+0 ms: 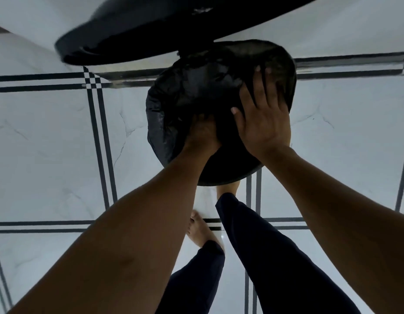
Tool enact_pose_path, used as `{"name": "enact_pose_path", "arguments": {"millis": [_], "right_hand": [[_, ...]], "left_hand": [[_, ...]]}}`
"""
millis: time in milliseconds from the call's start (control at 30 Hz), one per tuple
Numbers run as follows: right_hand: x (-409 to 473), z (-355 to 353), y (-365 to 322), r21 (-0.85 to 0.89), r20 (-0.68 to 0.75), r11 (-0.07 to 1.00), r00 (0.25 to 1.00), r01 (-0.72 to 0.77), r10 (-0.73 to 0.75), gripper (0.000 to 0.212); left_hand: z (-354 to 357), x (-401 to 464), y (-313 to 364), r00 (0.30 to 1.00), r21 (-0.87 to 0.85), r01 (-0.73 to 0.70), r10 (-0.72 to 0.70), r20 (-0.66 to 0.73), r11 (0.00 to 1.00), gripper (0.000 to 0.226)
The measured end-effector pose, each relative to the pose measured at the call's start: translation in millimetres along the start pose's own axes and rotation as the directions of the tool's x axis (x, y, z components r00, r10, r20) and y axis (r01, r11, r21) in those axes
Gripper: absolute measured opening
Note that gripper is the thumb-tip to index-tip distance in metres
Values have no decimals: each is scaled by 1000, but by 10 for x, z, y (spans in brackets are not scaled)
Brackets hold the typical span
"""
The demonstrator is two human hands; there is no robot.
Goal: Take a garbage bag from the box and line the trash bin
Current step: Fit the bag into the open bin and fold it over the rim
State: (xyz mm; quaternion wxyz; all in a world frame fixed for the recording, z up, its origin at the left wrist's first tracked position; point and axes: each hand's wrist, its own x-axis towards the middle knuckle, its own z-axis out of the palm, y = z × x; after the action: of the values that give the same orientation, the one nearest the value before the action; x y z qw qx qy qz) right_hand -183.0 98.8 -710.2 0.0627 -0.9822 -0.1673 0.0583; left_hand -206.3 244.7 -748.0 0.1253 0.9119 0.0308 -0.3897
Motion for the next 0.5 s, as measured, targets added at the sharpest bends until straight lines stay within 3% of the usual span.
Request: {"name": "enact_pose_path", "arguments": {"millis": [100,167,233,367,500], "right_hand": [[-9,9,-11,-8,-3,1000,1000,-6,6,59],[-10,14,-18,-10,-3,1000,1000,-1,1,60],[-3,12,-17,-7,2,1000,1000,2,-2,61],[-12,-7,-10,-19,0,1000,1000,8,-8,58],[-5,-20,-10,-22,8,1000,1000,17,-16,61]], "left_hand": [[184,156,-165,982,90,48,-63,179,995,102],[171,90,-203,965,75,30,-49,257,997,106],[98,-43,-161,977,30,41,-47,208,999,93],[87,-209,-65,988,1,28,-28,-149,1000,38],[90,-58,1,992,-87,19,-29,-121,996,31]]}}
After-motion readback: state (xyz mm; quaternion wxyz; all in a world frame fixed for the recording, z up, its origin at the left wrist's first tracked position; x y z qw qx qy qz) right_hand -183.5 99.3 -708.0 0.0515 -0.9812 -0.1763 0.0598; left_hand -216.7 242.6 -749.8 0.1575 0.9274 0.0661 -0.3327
